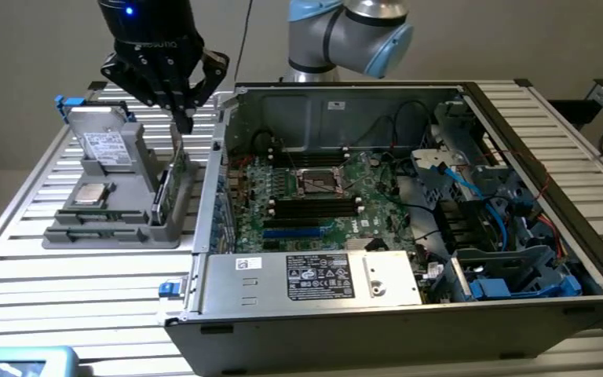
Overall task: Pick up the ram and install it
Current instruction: 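Reach for the ram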
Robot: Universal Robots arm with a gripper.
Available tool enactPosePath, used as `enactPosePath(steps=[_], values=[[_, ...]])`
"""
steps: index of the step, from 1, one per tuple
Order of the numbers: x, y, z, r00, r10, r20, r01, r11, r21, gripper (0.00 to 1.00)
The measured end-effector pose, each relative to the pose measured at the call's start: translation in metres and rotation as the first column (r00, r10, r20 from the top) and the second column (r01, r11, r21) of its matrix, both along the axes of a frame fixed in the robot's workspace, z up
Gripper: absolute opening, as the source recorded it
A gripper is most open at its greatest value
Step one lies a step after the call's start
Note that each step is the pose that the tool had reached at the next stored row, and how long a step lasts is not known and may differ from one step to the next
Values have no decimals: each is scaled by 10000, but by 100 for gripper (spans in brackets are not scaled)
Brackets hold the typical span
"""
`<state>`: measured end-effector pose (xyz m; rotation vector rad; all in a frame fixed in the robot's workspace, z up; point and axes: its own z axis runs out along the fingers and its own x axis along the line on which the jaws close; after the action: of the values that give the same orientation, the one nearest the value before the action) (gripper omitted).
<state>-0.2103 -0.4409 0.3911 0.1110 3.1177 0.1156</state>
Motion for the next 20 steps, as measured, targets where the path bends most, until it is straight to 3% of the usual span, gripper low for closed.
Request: enactPosePath(steps=[6, 20], values=[[-273, -27, -32, 10000, 1, 0, -1, 10000, 2, 11], [-906, -40, -201, 10000, 0, -12, 0, 10000, 2, 11]])
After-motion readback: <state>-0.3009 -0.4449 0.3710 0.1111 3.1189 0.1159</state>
